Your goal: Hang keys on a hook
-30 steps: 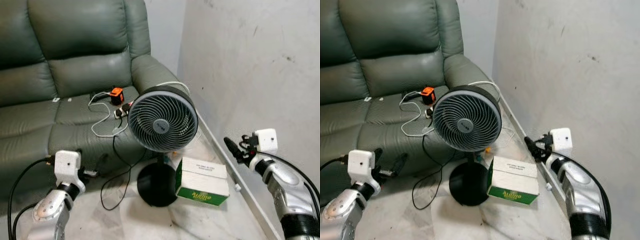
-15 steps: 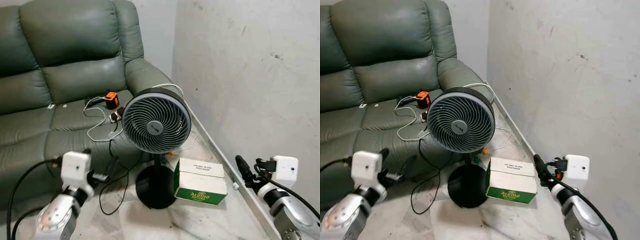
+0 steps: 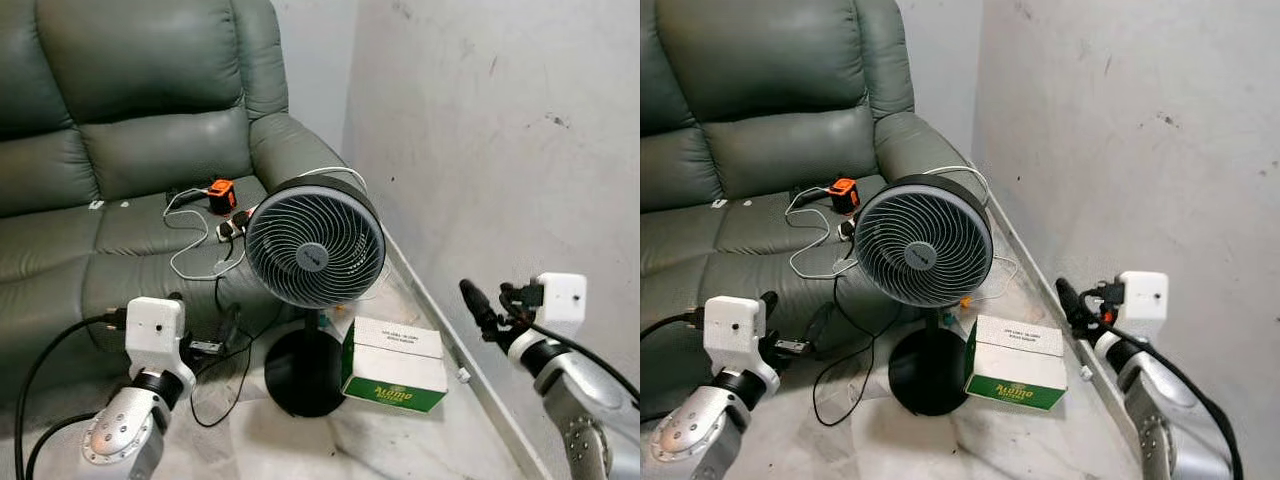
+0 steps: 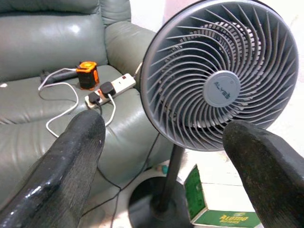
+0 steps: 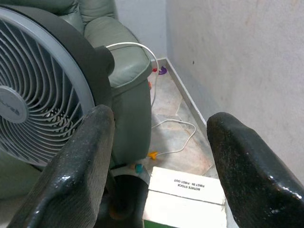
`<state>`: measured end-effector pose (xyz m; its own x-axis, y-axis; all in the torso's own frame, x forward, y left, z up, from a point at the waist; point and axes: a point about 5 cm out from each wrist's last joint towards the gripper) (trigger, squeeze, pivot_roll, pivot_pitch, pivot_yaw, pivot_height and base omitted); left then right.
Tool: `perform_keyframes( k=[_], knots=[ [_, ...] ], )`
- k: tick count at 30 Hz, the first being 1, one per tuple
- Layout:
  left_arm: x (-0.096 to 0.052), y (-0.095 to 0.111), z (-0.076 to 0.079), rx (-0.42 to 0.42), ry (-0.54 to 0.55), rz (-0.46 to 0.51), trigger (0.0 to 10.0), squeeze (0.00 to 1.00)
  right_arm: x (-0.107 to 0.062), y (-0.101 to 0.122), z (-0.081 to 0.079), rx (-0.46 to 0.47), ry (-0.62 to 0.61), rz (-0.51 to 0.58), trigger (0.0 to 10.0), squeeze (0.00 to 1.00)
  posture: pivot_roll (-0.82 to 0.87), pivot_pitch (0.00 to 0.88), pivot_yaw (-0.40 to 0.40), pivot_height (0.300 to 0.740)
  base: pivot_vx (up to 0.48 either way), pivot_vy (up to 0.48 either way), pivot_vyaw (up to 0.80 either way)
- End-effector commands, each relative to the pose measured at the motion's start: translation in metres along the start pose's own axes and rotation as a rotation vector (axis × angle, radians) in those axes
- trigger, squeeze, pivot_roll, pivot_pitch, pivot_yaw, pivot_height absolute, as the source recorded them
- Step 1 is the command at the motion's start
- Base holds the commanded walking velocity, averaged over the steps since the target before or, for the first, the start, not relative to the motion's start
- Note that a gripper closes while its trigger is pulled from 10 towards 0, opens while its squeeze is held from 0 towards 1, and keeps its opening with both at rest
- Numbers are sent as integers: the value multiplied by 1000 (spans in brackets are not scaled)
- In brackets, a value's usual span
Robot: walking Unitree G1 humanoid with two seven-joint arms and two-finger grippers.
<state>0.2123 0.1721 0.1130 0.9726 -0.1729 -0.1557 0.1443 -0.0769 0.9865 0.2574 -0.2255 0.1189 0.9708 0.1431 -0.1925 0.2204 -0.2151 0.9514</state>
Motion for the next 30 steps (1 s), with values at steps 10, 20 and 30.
perform_keyframes(
  k=[10, 20, 30],
  knots=[
    [-1, 6, 5, -31, 12, 10, 10000, 0, -9, -3, -9, 15, 81, -84, 10000, 0, 77, 33, -94, 740, 0, 0, 0],
    [2, 9, 6, 5, -11, 3, 10000, 0, -8, 3, -4, -19, 20, -49, 10000, 0, 75, 45, -74, 740, 0, 0, 0],
    [10, 16, 8, 13, -35, 18, 10000, 0, -9, -1, -2, -3, -30, -27, 10000, 0, 71, 31, -40, 740, 0, 0, 0]
  ],
)
Point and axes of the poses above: a point about 5 cm out from each wrist's last joint towards the gripper, its own x axis pointing out of the wrist towards the gripper, its own y axis along the axis of the wrist's last joint, z = x × y, and after that the axes turned 6 degrees about x, right-handed
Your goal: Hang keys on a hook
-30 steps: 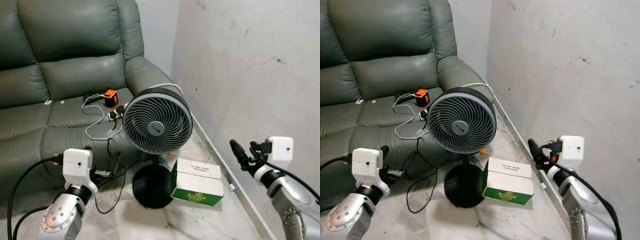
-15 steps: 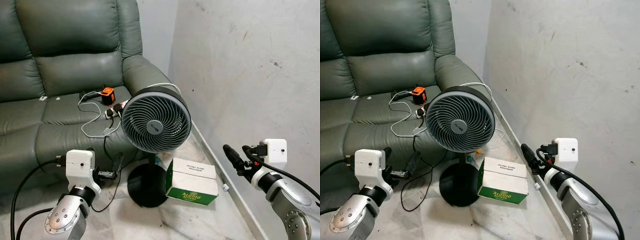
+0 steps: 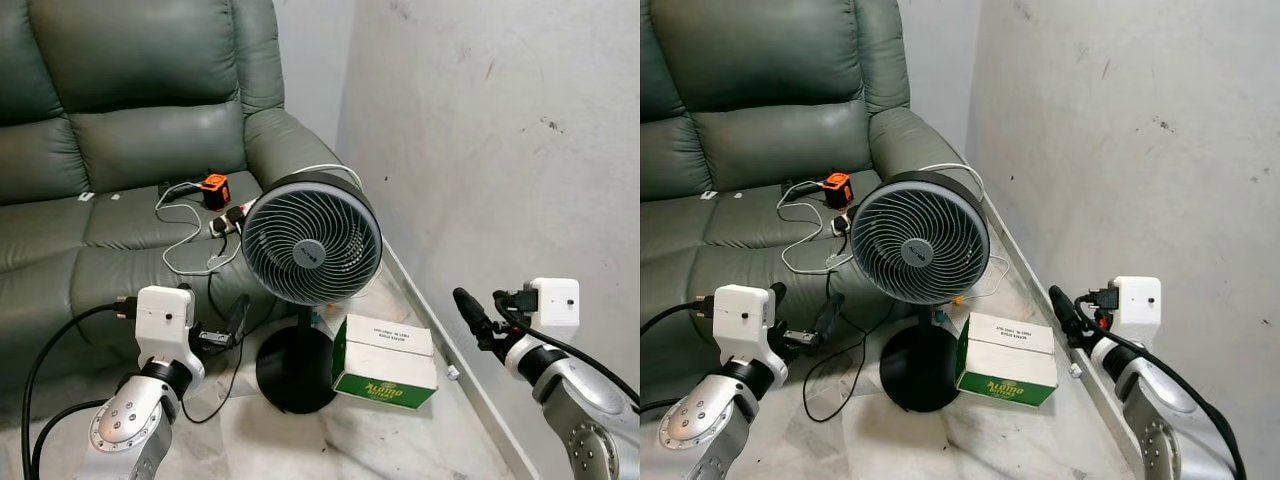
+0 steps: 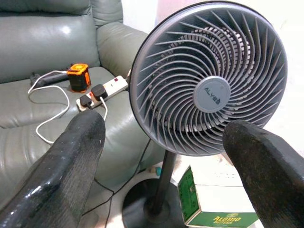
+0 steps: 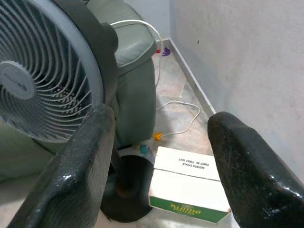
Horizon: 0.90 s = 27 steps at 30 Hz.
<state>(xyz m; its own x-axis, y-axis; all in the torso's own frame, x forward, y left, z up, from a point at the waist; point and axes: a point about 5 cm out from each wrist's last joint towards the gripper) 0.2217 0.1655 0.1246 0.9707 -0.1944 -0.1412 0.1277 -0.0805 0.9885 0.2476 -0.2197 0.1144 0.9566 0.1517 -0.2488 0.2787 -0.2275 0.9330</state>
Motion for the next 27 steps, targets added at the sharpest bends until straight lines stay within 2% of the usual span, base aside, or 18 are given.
perform_keyframes(
  k=[1, 4, 8, 14, 16, 18, 23, 25, 27],
  knots=[
    [3, 3, 5, 17, -19, 2, 10000, 0, -1, 6, 6, -2, -37, 20, 10000, 0, 74, 20, -30, 740, 0, 0, 0],
    [4, 4, 5, 18, -26, 2, 10000, 0, 1, 6, 8, 14, -51, 9, 10000, 0, 72, 3, -22, 740, 0, 0, 0],
    [15, 7, 1, 38, -60, 12, 10000, 0, 9, 4, 3, 29, -52, 18, 10000, 0, 47, 0, -16, 740, 0, 0, 0],
    [27, 11, 0, 31, -44, 42, 10000, 0, 6, 2, -6, 53, -33, 17, 10000, 0, 25, 0, -30, 740, 0, 0, 0],
    [27, 11, 0, 31, -44, 42, 10000, 0, 6, 2, -6, 53, -33, 17, 10000, 0, 25, 0, -30, 740, 0, 0, 0],
    [28, 9, 6, -6, -22, 50, 10000, 0, 7, 4, -3, 57, -45, 24, 10000, 0, 21, 0, -33, 740, 0, 0, -788],
    [25, 6, 14, -11, -13, 68, 10000, 0, 9, 9, -4, 23, -31, 67, 10000, 0, 28, 0, -37, 740, 0, 0, -788],
    [23, 5, 12, -27, 0, 79, 10000, 0, 9, 11, -4, 15, -38, 93, 10000, 0, 29, 0, -36, 740, 0, 0, -788],
    [19, 2, 3, -27, 75, 99, 10000, 0, 7, 20, -1, -35, -67, 190, 10000, 0, 27, 0, -33, 740, 0, 0, -244]
  ],
)
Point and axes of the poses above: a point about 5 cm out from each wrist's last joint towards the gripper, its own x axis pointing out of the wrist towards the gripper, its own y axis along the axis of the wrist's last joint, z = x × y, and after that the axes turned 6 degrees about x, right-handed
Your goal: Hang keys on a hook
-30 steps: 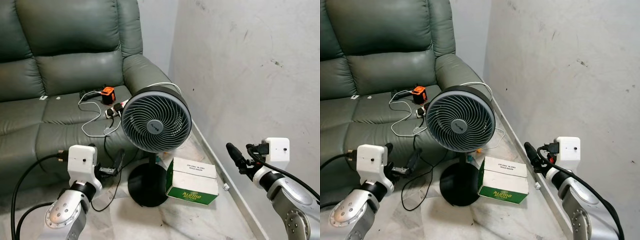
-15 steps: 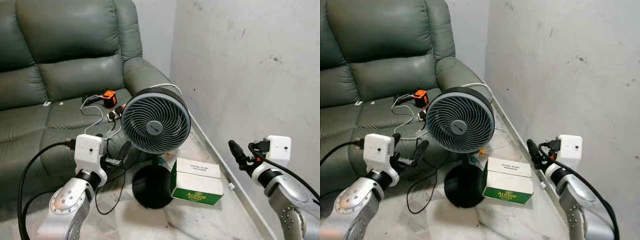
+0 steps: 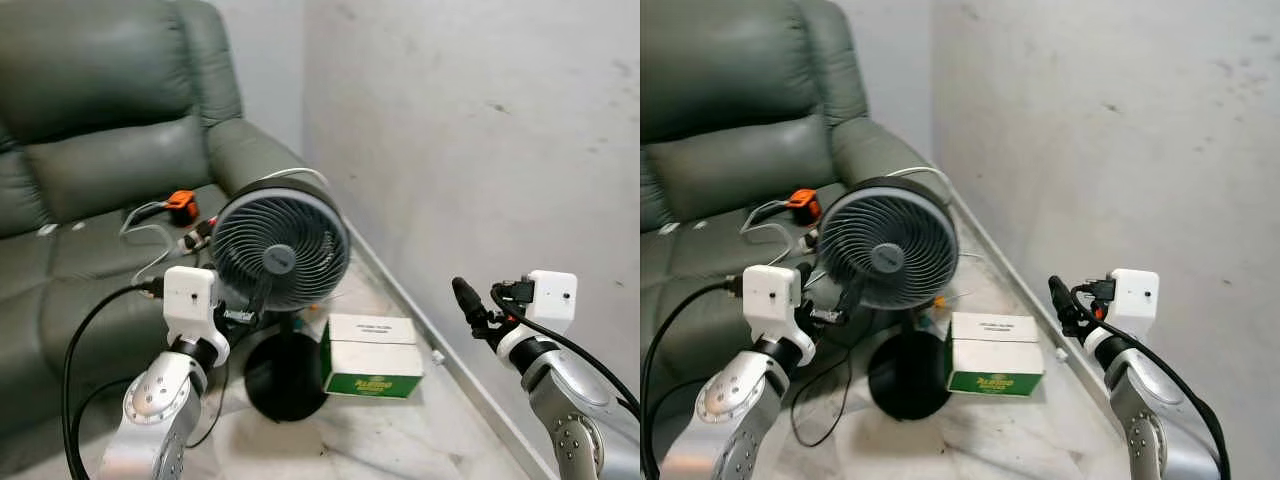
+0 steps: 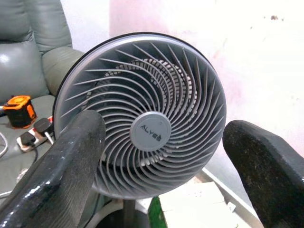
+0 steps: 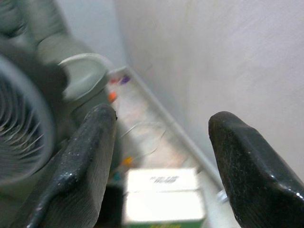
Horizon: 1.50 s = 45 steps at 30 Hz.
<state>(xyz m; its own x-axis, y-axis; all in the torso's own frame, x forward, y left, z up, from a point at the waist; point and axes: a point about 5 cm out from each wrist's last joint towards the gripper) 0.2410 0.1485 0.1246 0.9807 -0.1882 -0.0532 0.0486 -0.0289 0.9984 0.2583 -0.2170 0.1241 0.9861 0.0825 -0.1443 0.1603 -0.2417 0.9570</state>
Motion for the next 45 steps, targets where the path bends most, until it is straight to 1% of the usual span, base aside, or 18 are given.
perform_keyframes(
  k=[1, 2, 3, 4, 6, 7, 8, 9, 12, 13, 15, 19, 25, 30, 36, 45],
  knots=[
    [-3, -1, -10, 11, 63, 12, 10000, 0, 0, 9, 4, -35, -23, 69, 10000, 0, 27, 0, -33, 740, 0, 0, 0],
    [-3, -1, -12, 14, 83, 23, 10000, 0, 0, 11, 4, -59, -26, 92, 10000, 0, 29, 0, -31, 740, 0, 0, 0],
    [-3, 1, -16, 21, 103, 39, 10000, 0, 0, 15, 3, -106, -32, 131, 10000, 0, 28, 0, -26, 740, 0, 0, 0],
    [-2, 3, -19, 30, 127, 52, 10000, 0, 0, 18, 0, -152, -28, 162, 10000, 0, 27, 0, -22, 740, 0, 0, 0],
    [0, 7, -24, 46, 157, 72, 10000, 0, 2, 21, -7, -200, -19, 205, 10000, 0, 28, 0, -14, 740, 0, 0, 0],
    [0, 7, -24, 46, 157, 72, 10000, 0, 2, 21, -7, -200, -19, 205, 10000, 0, 28, 0, -14, 740, 0, 0, 0],
    [2, 9, -27, 65, 180, 85, 10000, 0, 4, 21, -15, -203, -7, 223, 10000, 0, 29, 0, -9, 740, 0, 0, 0],
    [2, 11, -27, 85, 181, 91, 10000, 0, 4, 19, -19, -200, 4, 228, 10000, 0, 30, 0, -8, 740, 0, 0, 0],
    [2, 10, -26, 83, 177, 87, 10000, 0, 4, 15, -20, -193, 9, 220, 10000, 0, 37, 0, -10, 740, 0, 0, 0],
    [2, 9, -26, 68, 173, 78, 10000, 0, 4, 12, -20, -197, 15, 213, 10000, 0, 39, 0, -13, 740, 0, 0, 0],
    [1, 7, -25, 66, 162, 70, 10000, 0, 4, 10, -18, -202, 16, 207, 10000, 0, 41, 0, -17, 740, 0, 0, 0],
    [1, 4, -23, 50, 155, 65, 10000, 0, 7, 11, -15, -201, 16, 205, 10000, 0, 42, 0, -19, 740, 0, 0, 0],
    [2, 2, -20, 55, 140, 52, 10000, 0, 9, 11, -16, -210, 26, 198, 10000, 0, 44, 0, -20, 740, 0, 0, 0],
    [2, 2, -20, 52, 138, 43, 10000, 0, 8, 8, -16, -209, 29, 191, 10000, 0, 40, 0, -17, 740, 0, 0, 0],
    [2, 1, -20, 54, 132, 35, 10000, 0, 6, 5, -14, -211, 26, 180, 10000, 0, 37, 0, -17, 740, -257, 0, 0],
    [2, 2, -21, 44, 143, 32, 10000, 0, 7, 7, -12, -219, 27, 177, 10000, 0, 36, 0, -22, 740, -273, 0, 0]
  ],
)
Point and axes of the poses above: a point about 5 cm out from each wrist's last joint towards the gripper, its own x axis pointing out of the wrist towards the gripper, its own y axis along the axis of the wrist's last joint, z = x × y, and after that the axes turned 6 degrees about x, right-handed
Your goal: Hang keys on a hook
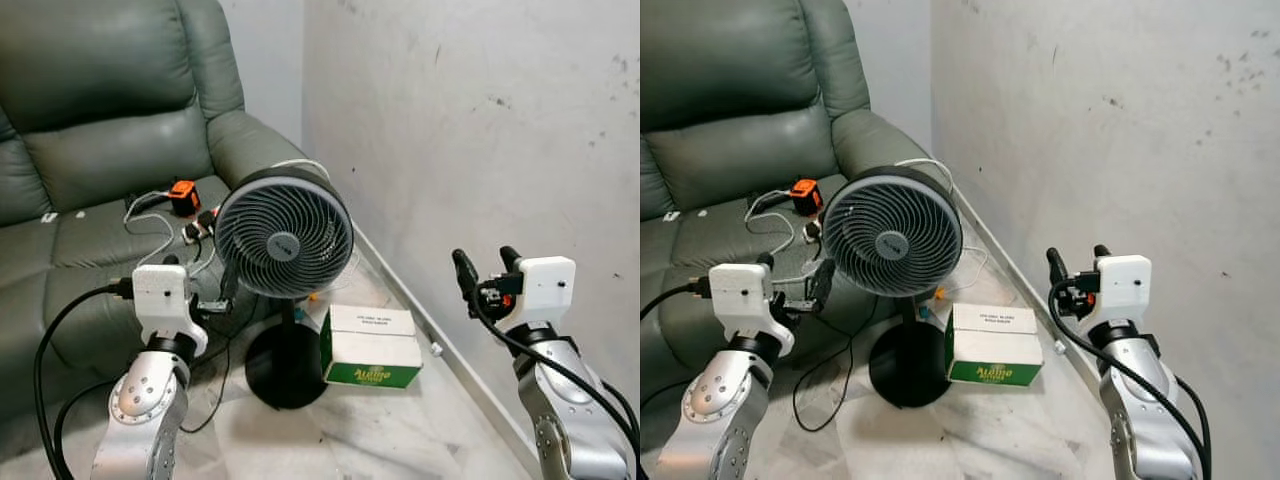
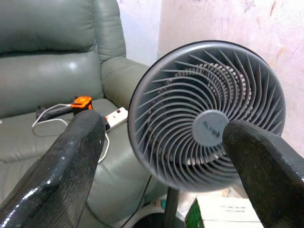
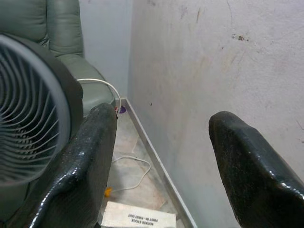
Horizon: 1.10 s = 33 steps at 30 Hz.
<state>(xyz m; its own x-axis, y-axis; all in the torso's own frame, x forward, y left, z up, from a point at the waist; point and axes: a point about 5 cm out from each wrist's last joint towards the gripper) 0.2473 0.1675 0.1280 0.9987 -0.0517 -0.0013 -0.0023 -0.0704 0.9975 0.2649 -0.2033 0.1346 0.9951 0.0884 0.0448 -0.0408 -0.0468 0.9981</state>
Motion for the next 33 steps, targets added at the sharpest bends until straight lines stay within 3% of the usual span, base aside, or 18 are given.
perform_keyframes(
  k=[1, 27, 33],
  knots=[
    [-1, -2, -1, -2, 2, -15, 10000, 0, 0, -1, 3, -6, -5, -11, 10000, 0, 36, 0, -24, 740, -285, 0, 0],
    [-5, -5, -1, -2, -3, -39, 10000, 0, -4, -4, 5, -13, -2, -37, 10000, 0, 28, 0, -23, 740, -288, 0, 0],
    [-4, -5, 0, -13, -5, -39, 10000, 0, -6, -5, 8, -16, -4, -53, 10000, 0, 27, 0, -25, 740, 0, 0, 0]
  ],
)
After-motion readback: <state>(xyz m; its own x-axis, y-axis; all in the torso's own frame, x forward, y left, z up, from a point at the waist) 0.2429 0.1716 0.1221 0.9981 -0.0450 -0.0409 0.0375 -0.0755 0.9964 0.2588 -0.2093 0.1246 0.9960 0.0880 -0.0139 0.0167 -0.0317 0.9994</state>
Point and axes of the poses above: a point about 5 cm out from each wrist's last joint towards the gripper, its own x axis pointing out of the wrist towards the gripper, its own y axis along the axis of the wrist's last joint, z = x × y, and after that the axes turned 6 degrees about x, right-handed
